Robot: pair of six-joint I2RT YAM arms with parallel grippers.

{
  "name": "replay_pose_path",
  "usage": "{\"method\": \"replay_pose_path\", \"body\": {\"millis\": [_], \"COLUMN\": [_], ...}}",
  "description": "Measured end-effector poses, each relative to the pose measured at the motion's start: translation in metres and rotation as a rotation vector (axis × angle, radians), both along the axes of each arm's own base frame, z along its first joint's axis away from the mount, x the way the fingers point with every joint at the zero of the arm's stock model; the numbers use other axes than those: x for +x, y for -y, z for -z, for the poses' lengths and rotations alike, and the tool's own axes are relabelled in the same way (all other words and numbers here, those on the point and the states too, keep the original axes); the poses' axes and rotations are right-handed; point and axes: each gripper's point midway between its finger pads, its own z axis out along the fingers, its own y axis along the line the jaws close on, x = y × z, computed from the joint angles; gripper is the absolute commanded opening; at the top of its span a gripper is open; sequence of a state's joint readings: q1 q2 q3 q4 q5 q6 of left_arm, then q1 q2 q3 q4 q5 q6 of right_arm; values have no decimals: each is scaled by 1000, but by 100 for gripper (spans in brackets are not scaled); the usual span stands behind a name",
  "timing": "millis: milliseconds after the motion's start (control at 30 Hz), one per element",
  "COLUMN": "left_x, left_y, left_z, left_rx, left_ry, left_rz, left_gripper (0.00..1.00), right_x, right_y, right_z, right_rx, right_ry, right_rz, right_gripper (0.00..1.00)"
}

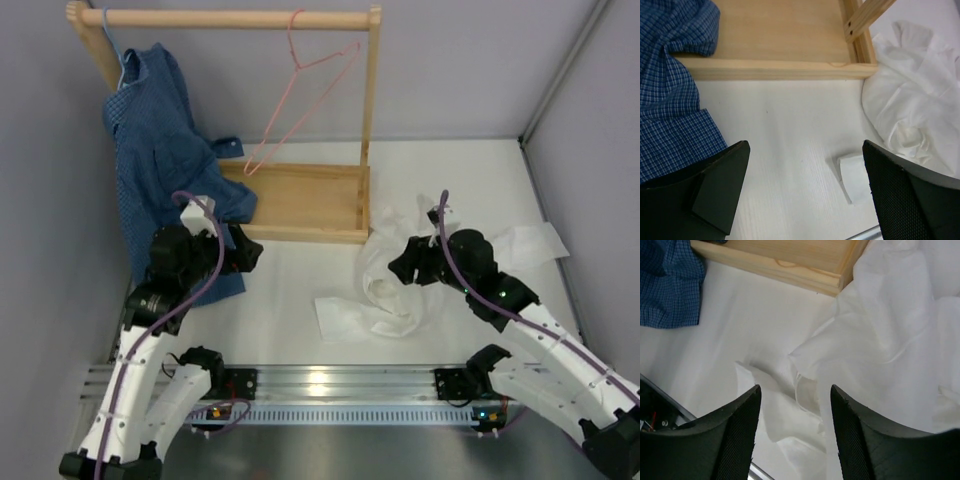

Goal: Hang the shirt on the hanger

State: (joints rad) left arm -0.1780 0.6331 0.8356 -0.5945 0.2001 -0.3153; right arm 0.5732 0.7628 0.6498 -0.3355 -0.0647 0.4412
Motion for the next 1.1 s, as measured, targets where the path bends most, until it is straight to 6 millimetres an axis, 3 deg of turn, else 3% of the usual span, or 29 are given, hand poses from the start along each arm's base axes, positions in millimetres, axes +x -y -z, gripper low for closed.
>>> {"method": "replay_pose_path", "body": {"millis": [167,300,433,500,567,700,733,800,833,867,933,1000,1100], "left_x": [17,15,12,11,10,9,9,9,9,9,9,9,9], "left_y": [-1,-3,0,4,8,10,10,10,10,10,10,10,10], "left_z": [38,39,34,35,38,39,39,39,39,40,40,40,40], "left_rx": [39,42,39,40,45,48,48,47,46,46,46,46,47], "left_ry": [-153,-153,-135,-139,-146,-151,-150,-151,-151,-152,-153,-154,-156], "left_rz": [-22,-29,-20,-6,7,13,11,10,9,9,10,10,10], "left_gripper": [98,98,98,98,98,98,98,98,98,98,98,98,98], "right_x": [-12,-14,3,11,18,34,38,49,55,58,59,52,42], "right_y": [-23,-33,-6,9,20,43,48,58,60,60,53,39,5], "right_z": [20,36,38,36,36,48,53,62,68,75,90,96,82], "right_rx": [-85,-233,-338,-365,-377,-389,-380,-365,-357,-351,-338,-331,-342], "right_ry": [-83,-111,-77,-65,-68,-113,-133,-168,-188,-213,-265,-288,-235], "right_rz": [-174,-197,-31,46,93,156,160,173,166,155,100,49,-30], "right_gripper": [56,61,66,79,85,85,83,65,51,23,0,0,0]}}
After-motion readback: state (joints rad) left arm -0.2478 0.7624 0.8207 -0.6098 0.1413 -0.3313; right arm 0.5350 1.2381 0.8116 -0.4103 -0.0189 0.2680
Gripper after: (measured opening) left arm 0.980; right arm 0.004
